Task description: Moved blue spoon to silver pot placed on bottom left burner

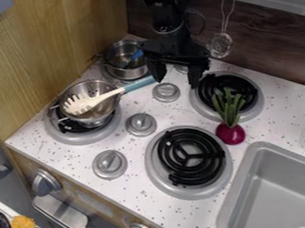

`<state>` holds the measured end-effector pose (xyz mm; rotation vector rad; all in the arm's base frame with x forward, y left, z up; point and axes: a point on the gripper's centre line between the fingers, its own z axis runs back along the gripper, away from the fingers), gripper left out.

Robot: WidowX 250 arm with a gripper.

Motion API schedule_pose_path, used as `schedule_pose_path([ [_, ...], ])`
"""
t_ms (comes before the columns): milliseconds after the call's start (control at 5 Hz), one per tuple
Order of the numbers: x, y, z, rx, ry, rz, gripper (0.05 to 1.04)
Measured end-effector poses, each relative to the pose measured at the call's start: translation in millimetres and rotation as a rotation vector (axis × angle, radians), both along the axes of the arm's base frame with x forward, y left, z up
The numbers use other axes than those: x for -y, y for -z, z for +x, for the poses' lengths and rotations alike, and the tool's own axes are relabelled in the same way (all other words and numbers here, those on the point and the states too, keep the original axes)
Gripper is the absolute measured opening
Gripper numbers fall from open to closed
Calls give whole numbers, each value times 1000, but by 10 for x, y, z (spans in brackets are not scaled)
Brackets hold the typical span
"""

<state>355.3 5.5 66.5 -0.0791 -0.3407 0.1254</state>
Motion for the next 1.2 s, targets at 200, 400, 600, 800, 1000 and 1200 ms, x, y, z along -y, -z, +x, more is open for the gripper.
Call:
schedule_pose_path([
  [200,16,99,-20,-27,16,-6,1000],
  [400,1,84,-7,-6,137,-6,1000],
  [600,-1,-2,8,-35,189,23,1000],
  [800,-7,-133,45,-56,299,62,1000],
  [1000,-125,-186,73,-36,541,151,1000],
  [1200,-376,-208,182,47,626,257,1001],
])
